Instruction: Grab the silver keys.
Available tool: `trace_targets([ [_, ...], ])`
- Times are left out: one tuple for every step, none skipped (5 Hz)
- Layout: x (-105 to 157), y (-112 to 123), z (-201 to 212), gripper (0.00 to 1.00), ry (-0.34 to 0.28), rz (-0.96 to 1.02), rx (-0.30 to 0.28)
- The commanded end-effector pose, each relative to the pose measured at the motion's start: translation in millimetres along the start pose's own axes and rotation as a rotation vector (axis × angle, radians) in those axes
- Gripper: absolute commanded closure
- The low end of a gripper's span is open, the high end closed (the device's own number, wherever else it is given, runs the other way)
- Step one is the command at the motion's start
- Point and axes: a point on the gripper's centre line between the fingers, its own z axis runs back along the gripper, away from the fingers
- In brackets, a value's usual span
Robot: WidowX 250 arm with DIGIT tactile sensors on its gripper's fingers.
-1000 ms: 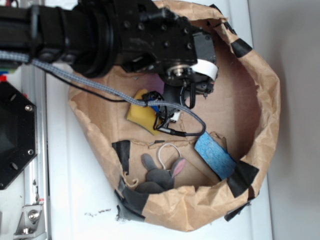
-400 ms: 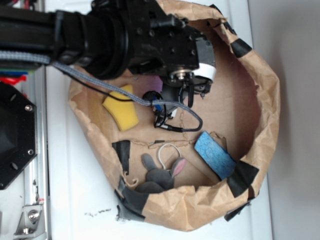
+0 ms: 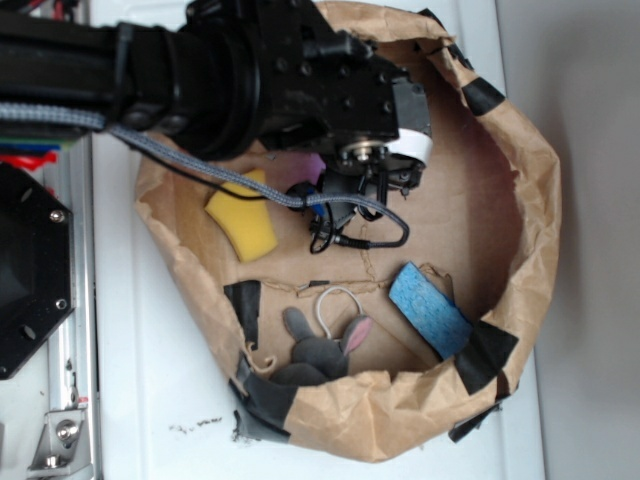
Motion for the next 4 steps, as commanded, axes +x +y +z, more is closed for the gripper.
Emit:
trace_targets([
  [3.4, 0.2, 6.7, 1.0, -0.032, -0.006, 0.026],
  [2.9, -0.1, 6.8, 1.0, -0.033, 0.001, 0.024],
  [3.4, 0.1, 6.6, 1.0, -0.035, 0.006, 0.025],
  [3.4, -0.1, 10.3, 1.0, -0.039, 0.023, 0.028],
])
